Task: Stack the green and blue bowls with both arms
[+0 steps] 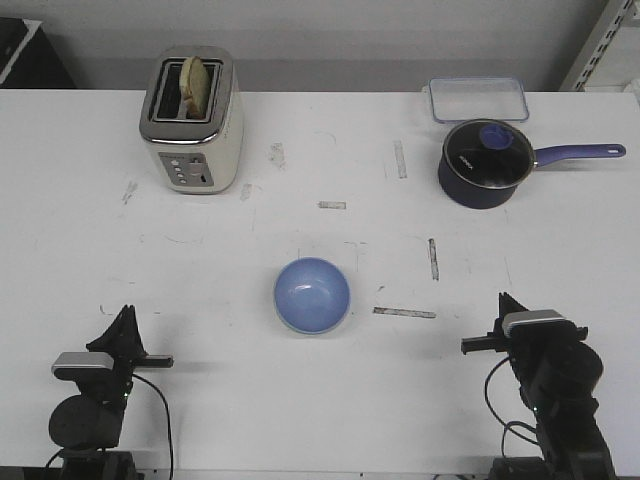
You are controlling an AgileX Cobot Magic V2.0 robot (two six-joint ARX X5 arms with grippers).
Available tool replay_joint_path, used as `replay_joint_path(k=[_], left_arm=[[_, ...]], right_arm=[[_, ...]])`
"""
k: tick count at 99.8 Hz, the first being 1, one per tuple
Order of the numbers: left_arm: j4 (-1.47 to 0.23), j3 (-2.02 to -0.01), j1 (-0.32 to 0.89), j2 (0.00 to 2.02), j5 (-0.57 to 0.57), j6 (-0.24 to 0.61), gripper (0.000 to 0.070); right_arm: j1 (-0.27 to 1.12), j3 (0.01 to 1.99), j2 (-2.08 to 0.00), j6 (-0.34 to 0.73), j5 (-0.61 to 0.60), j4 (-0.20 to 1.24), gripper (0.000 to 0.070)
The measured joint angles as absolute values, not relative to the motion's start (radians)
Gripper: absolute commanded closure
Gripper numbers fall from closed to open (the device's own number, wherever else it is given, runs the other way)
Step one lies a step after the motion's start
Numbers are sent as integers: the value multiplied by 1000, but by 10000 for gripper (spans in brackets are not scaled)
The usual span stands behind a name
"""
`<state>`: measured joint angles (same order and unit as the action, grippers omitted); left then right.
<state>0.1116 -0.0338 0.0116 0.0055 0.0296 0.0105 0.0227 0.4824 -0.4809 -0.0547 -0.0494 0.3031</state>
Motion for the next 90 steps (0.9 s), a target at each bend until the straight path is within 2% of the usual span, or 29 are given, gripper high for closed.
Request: replay_joint_path(k=[11, 21, 58, 65, 72, 90], left_arm=[[112, -34, 12, 6, 30, 10, 698], [112, -34, 12, 6, 30, 10, 699], [111, -34, 12, 6, 30, 10, 699], [115, -34, 12, 5, 29, 10, 699], [111, -34, 12, 6, 30, 10, 699], [113, -34, 12, 6, 30, 10, 699]], right_arm=[[-2, 432, -439, -55, -52, 165, 697], [-40, 342, -377, -55, -52, 96, 698], [-72, 59, -1, -46, -52, 68, 697], [-73, 23, -4, -27, -52, 13, 697], [-73, 14, -4, -1, -52, 52, 698], [-72, 15, -2, 27, -52, 41, 698]])
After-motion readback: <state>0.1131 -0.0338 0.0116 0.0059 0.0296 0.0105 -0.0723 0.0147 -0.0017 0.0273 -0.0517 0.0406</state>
